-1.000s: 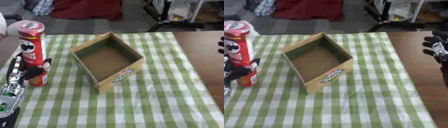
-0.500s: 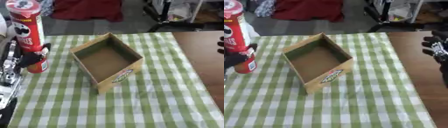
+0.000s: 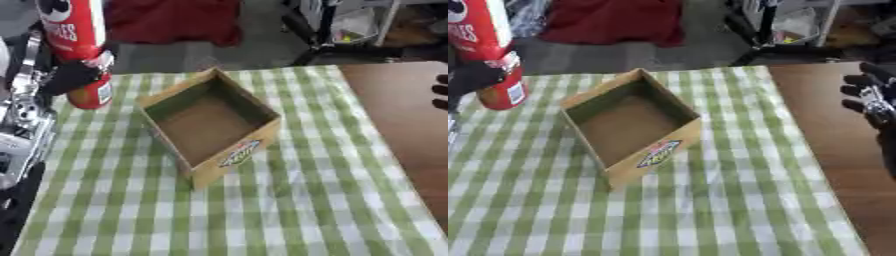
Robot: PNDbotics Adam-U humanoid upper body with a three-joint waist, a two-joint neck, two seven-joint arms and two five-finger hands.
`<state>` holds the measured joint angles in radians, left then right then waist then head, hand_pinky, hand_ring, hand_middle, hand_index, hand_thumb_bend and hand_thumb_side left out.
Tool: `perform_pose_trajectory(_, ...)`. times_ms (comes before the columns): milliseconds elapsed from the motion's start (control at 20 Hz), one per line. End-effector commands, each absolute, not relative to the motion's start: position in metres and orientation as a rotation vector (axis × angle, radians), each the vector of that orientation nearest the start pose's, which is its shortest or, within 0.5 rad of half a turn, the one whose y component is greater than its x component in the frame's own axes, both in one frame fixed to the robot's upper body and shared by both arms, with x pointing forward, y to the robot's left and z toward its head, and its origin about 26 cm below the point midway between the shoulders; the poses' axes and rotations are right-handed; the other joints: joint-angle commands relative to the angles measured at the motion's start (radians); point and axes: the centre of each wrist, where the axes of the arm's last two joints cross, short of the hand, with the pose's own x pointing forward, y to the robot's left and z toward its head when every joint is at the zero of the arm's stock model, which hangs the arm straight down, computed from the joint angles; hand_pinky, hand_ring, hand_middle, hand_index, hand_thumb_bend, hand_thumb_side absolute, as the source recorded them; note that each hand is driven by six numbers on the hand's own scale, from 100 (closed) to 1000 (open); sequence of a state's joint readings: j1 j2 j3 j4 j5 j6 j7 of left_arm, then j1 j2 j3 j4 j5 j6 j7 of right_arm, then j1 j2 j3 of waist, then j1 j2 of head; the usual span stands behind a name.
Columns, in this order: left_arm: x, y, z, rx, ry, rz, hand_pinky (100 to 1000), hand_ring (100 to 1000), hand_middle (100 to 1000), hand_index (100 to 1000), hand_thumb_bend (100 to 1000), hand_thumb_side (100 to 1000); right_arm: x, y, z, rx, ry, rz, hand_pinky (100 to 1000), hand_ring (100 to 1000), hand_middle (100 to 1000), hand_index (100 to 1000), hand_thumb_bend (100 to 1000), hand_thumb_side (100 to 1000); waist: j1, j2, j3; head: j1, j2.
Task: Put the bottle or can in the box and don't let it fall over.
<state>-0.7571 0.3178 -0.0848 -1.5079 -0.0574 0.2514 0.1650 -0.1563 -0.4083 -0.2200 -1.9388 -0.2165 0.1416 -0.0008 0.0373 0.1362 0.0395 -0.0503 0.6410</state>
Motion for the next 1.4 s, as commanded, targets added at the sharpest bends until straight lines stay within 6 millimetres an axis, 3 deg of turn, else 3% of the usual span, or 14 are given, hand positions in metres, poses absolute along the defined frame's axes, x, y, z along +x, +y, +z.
perform_pose_trajectory(50, 0.41, 0.2, 0.252, 0.302, -2.054, -0.311, 586, 535, 524, 416, 100, 100, 0.284, -0.344, 0.187, -0.228, -2.021, 0.126, 844, 836, 760, 891, 100, 563, -0.001, -0.022, -0.004, 0.002, -0.006)
perform_pose_trajectory(450, 0.429, 0.147, 0.24, 0.162, -2.073, -0.279, 588, 536, 519, 412, 100, 100, 0.289, -0.336, 0.195, -0.176, -2.059, 0.128, 844, 838, 761, 891, 100, 556, -0.007, -0.01, -0.041, 0.025, -0.027)
perform_pose_trajectory(850, 0.439, 0.107, 0.216, 0.077, -2.075, -0.239, 592, 542, 523, 415, 100, 117, 0.293, -0.326, 0.208, -0.122, -2.113, 0.126, 844, 840, 764, 891, 100, 549, -0.007, 0.006, -0.078, 0.047, -0.045)
perform_pose_trajectory(1250, 0.449, 0.092, 0.176, 0.057, -2.055, -0.199, 617, 576, 554, 433, 100, 135, 0.295, -0.317, 0.218, -0.068, -2.155, 0.129, 844, 840, 765, 890, 100, 544, -0.01, 0.025, -0.108, 0.067, -0.066)
perform_pose_trajectory(1400, 0.452, 0.091, 0.163, 0.083, -2.052, -0.215, 655, 632, 596, 460, 100, 125, 0.296, -0.316, 0.22, -0.06, -2.16, 0.129, 844, 840, 765, 890, 100, 545, -0.01, 0.03, -0.111, 0.068, -0.065)
